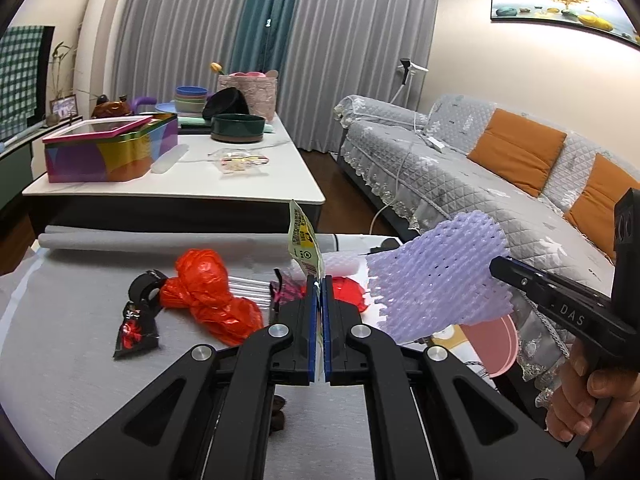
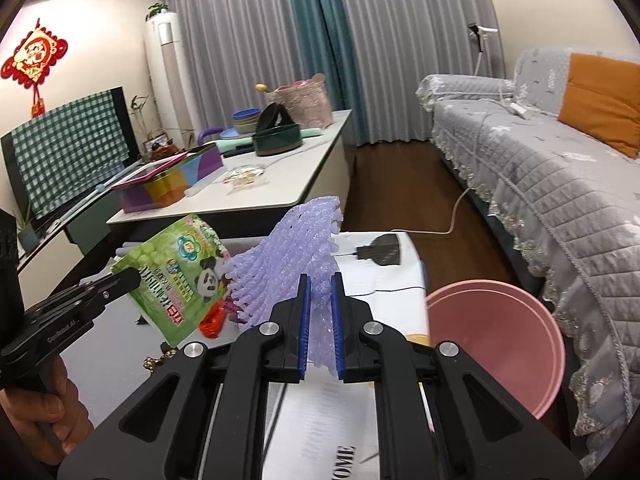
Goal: Collect trash
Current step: 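Carry the green packet and purple foam net over the pink bin with both grippers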
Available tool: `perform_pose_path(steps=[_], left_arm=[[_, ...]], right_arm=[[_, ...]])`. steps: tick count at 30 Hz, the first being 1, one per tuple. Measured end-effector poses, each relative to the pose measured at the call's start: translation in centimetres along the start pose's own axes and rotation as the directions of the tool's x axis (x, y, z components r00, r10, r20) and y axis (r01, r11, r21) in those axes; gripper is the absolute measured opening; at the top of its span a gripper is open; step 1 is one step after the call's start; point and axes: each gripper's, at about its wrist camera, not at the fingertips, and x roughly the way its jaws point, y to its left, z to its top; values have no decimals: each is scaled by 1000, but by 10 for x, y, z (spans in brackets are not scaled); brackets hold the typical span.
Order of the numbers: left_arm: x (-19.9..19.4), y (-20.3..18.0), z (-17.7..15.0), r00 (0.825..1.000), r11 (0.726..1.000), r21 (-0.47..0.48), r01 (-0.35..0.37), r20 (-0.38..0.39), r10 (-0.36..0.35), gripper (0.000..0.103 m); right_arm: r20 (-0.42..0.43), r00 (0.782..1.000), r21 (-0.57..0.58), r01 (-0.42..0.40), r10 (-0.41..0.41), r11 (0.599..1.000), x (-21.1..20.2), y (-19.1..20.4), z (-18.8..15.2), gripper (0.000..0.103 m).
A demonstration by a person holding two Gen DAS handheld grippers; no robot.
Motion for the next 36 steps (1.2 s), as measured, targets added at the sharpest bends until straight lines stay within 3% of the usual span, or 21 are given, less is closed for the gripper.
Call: perform_pose_path(steps=[20,36], left_arm=[[5,-38,-1,998,997,41,65,-11,-64,2],[12,-78,0,990,988,73,137,-41,-135,2]], right_arm=[[37,988,84,145,-148,986,-32,-49,1,11],[47,973,183,213,-225,960,-48,-93,3,11]])
